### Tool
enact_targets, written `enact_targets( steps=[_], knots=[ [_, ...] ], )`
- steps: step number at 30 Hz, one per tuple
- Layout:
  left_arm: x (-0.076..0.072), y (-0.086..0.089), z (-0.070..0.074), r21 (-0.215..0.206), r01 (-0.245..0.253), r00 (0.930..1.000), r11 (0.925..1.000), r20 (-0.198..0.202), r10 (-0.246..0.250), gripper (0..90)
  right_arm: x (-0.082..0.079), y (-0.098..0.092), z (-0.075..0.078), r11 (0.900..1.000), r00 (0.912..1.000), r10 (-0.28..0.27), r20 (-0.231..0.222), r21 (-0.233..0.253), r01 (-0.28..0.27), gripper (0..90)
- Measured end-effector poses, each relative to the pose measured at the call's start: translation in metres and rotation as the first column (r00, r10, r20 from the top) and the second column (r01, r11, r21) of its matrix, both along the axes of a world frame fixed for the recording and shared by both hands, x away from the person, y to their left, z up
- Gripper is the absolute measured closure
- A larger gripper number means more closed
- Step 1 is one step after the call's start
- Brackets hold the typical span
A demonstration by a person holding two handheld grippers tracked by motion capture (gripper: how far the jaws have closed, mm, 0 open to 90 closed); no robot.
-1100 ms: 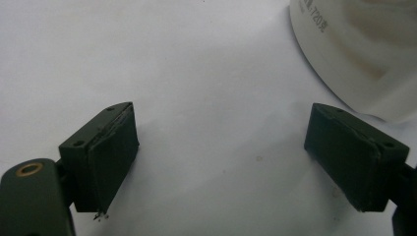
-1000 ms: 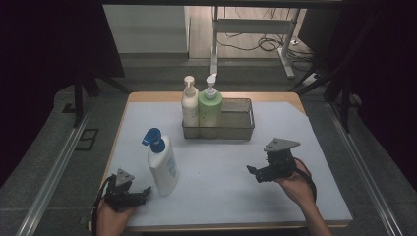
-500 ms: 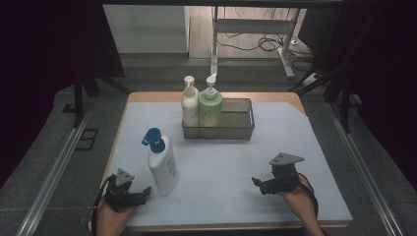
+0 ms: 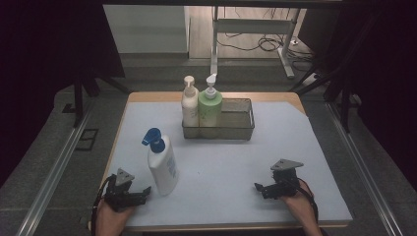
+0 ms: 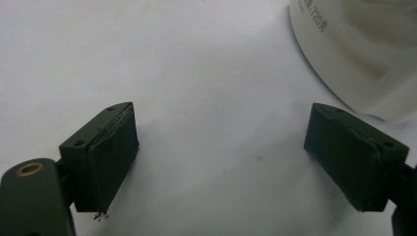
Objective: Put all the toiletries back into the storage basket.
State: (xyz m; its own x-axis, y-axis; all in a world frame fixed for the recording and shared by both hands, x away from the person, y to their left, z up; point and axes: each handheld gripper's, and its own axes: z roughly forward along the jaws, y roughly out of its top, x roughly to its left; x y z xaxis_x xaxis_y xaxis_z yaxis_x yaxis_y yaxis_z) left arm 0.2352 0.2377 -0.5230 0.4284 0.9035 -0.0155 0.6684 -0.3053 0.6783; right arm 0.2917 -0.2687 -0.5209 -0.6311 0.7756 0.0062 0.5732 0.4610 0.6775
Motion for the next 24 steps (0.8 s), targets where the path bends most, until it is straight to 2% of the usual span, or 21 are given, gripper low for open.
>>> enact_targets(
  steps=[10,12,15,17,20,21,24],
  knots=[
    [-0.001,0.001,0.002,-0.007,0.011,0.9999,0.9999,0.009,-0.011,16.2,-0.001,0.000,-0.001,1.000,1.0000,0.001,0.009,0.005,-0.001,0.0],
    [-0.001,0.001,0.003,-0.010,0.010,0.9999,0.9999,0.011,-0.009,27.2,-0.001,0.000,-0.001,1.000,1.0000,0.002,0.009,0.006,-0.002,0.0],
    [0.000,0.001,0.005,-0.018,0.021,0.9997,0.9996,0.010,-0.021,36.8,-0.001,0.000,-0.001,1.000,0.9999,0.002,0.012,0.006,-0.002,0.0],
    [0.000,0.001,0.007,-0.038,0.028,0.9996,0.9989,0.008,-0.028,44.9,-0.001,0.000,-0.001,1.000,0.9999,0.002,0.013,0.006,-0.002,0.0],
    [0.002,-0.001,0.011,-0.082,0.061,0.9981,0.9947,0.005,-0.061,60.3,-0.001,0.000,-0.001,1.000,0.9999,0.001,0.015,0.006,-0.001,0.0],
    [0.002,-0.002,0.011,-0.089,0.071,0.9975,0.9935,-0.003,-0.071,68.2,-0.001,0.000,-0.001,1.000,0.9999,0.001,0.015,0.006,-0.002,0.0],
    [0.006,-0.009,0.012,-0.086,0.106,0.9941,0.9906,-0.013,-0.108,82.4,-0.001,0.000,-0.001,1.000,0.9999,0.001,0.016,0.006,-0.001,0.0]
  ],
)
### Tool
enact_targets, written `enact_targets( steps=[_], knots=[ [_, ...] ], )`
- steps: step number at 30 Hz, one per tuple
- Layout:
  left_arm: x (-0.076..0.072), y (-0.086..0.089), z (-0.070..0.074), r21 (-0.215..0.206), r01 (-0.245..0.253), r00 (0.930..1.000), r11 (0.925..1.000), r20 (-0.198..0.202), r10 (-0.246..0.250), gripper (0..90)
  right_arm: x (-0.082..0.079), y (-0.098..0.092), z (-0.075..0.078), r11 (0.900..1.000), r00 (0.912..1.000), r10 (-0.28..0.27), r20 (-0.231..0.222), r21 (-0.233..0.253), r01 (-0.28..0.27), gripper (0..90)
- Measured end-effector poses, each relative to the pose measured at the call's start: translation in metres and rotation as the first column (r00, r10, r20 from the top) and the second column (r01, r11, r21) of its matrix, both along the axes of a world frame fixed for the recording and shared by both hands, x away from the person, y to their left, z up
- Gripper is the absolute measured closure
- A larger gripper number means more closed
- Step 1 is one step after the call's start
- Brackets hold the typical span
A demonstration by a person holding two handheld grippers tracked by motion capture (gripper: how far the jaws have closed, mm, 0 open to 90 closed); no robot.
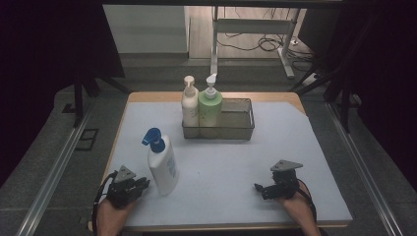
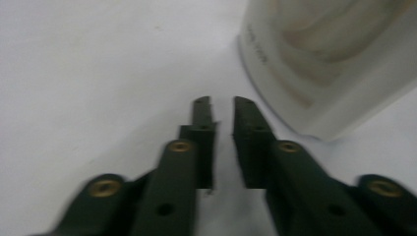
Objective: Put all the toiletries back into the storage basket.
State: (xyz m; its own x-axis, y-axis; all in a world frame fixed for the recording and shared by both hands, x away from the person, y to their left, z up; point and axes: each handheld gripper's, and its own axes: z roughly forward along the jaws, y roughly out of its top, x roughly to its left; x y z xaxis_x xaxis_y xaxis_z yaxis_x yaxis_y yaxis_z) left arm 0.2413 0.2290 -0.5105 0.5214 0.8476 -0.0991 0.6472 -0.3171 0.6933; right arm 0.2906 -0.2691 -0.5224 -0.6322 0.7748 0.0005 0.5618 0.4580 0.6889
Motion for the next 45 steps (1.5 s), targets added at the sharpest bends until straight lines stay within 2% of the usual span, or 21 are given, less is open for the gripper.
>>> enact_targets(
  steps=[2,6,10,12,16,22,28,40,45],
  knots=[
    [0.003,-0.004,0.000,0.013,0.016,0.9999,0.9998,-0.006,-0.015,89.3,0.000,0.000,0.000,1.000,1.0000,0.000,0.001,0.000,0.000,0.0],
    [0.006,-0.011,0.002,0.020,0.047,0.9989,0.9987,-0.003,-0.047,89.5,0.000,0.000,0.000,1.000,1.0000,0.000,-0.001,-0.001,0.000,0.0],
    [0.007,-0.018,0.001,0.009,0.084,0.9964,0.9964,0.001,-0.084,89.5,0.000,0.000,0.001,1.000,1.0000,0.000,-0.006,-0.005,0.000,0.0],
    [0.007,-0.019,0.002,0.024,0.081,0.9967,0.9964,0.000,-0.081,89.6,0.000,0.000,0.001,1.000,1.0000,0.000,-0.008,-0.005,0.000,0.0],
    [0.008,-0.019,0.001,0.002,0.064,0.9979,0.9980,-0.012,-0.064,89.6,0.001,0.001,0.001,1.000,0.9999,-0.003,-0.013,-0.003,0.003,0.0],
    [0.007,-0.021,0.001,-0.001,0.047,0.9987,0.9989,-0.020,-0.047,89.6,0.001,0.001,0.001,1.000,0.9999,-0.006,-0.011,-0.001,0.006,0.0],
    [0.005,-0.029,0.002,0.002,0.082,0.9964,0.9966,-0.022,-0.082,89.6,0.000,0.001,0.000,1.000,1.0000,-0.005,-0.005,-0.003,0.005,0.0],
    [0.004,-0.041,0.001,-0.004,0.118,0.9926,0.9929,-0.024,-0.119,89.6,0.000,0.001,0.000,1.000,1.0000,-0.006,-0.003,0.000,0.006,0.0],
    [0.005,-0.048,0.001,-0.016,0.140,0.9897,0.9901,-0.028,-0.140,89.6,0.000,0.000,0.000,1.000,1.0000,-0.006,-0.002,0.002,0.006,0.0]
  ],
)
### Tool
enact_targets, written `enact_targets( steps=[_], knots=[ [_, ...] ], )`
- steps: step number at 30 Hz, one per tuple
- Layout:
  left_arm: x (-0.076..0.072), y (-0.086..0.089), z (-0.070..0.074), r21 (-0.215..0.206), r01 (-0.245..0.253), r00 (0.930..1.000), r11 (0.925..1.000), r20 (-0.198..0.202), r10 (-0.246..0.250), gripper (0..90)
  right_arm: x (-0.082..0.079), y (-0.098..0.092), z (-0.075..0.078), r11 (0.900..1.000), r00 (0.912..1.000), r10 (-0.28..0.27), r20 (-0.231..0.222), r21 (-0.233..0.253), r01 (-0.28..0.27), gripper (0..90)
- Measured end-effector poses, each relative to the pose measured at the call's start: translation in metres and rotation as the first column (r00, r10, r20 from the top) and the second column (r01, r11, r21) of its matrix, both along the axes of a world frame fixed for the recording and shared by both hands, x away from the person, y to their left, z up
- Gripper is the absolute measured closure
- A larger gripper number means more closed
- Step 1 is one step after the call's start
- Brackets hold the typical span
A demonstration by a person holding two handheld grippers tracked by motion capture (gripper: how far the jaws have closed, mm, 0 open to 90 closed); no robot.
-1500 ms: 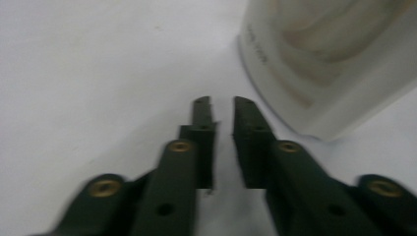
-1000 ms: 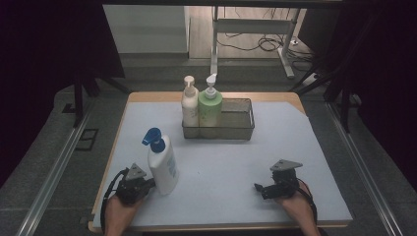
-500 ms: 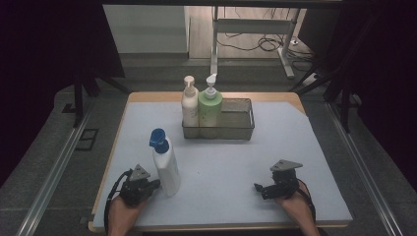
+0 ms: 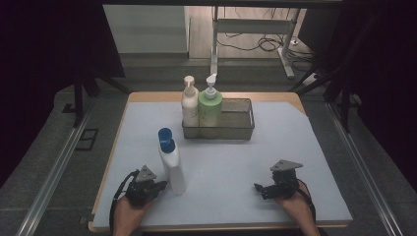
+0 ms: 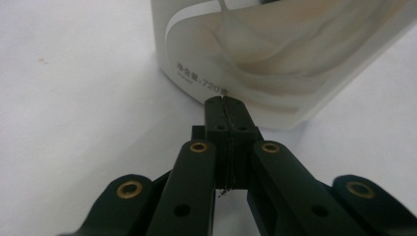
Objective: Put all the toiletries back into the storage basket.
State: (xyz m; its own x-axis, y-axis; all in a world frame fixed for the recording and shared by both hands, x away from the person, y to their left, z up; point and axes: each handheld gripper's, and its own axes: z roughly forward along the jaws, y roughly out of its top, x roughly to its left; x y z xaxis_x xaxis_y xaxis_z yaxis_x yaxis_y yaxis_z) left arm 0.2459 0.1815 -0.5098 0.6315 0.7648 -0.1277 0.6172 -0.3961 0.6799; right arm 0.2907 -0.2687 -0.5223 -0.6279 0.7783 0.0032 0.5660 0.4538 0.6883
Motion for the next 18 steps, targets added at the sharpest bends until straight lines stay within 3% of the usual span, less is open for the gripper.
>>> enact_targets(
  steps=[18],
  knots=[
    [0.004,-0.023,-0.001,-0.022,0.069,0.9976,0.9974,-0.011,-0.069,89.5,0.000,0.000,0.000,1.000,1.0000,0.003,-0.002,-0.004,-0.003,0.0]
  ],
)
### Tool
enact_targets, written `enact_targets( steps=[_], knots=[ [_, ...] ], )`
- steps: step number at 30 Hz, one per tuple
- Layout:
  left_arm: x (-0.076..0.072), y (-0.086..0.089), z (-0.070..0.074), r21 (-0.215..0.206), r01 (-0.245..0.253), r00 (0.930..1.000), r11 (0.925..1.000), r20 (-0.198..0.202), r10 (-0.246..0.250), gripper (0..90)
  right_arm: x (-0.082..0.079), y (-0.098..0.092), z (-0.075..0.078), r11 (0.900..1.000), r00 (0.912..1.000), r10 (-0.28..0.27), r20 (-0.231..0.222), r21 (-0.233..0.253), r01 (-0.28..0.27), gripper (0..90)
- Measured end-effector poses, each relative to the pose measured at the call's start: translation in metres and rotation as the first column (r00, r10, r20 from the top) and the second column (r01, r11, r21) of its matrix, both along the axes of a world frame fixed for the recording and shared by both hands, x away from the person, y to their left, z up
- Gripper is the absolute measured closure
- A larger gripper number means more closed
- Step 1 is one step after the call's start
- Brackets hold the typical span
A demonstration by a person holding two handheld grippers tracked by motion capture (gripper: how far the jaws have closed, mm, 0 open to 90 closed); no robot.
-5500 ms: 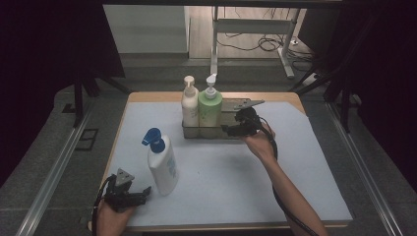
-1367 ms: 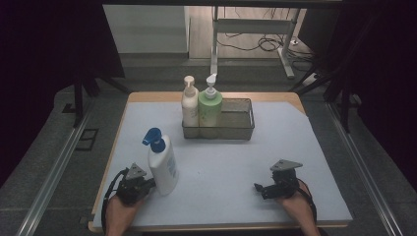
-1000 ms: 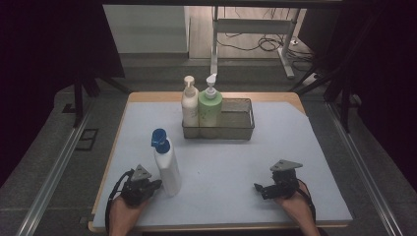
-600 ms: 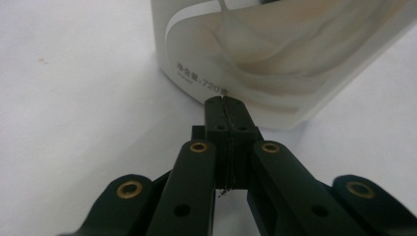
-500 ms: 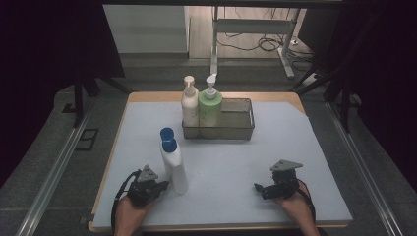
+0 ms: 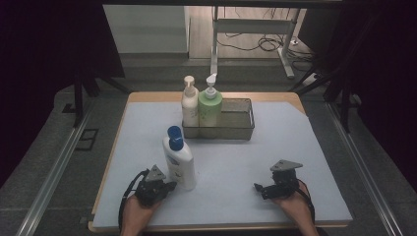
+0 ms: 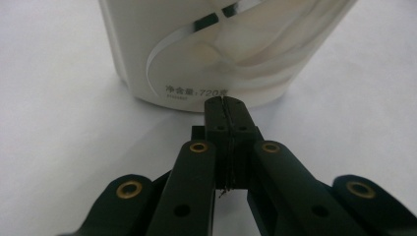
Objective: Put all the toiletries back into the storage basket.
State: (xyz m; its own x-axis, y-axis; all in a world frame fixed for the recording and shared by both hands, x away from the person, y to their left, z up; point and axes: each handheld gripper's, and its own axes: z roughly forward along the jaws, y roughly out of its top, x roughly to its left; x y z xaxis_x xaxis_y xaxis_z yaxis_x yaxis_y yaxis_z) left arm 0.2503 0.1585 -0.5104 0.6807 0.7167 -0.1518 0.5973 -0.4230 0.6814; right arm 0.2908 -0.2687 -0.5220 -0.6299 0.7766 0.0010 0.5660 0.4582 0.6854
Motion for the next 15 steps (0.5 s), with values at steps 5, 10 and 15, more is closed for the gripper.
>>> enact_targets(
  steps=[5,10,15],
  knots=[
    [0.002,-0.006,-0.001,-0.016,0.020,0.9997,0.9997,-0.011,-0.020,89.5,0.000,0.000,0.000,1.000,1.0000,0.000,-0.001,0.000,0.000,0.0],
    [0.004,-0.014,-0.003,-0.016,0.043,0.9990,0.9990,-0.012,-0.043,89.5,0.000,0.000,0.000,1.000,1.0000,0.000,0.000,0.001,0.000,0.0],
    [0.001,-0.016,-0.004,0.005,0.052,0.9986,0.9986,-0.006,-0.052,84.2,0.000,0.000,0.000,1.000,1.0000,-0.001,-0.002,0.003,0.001,0.0]
  ],
)
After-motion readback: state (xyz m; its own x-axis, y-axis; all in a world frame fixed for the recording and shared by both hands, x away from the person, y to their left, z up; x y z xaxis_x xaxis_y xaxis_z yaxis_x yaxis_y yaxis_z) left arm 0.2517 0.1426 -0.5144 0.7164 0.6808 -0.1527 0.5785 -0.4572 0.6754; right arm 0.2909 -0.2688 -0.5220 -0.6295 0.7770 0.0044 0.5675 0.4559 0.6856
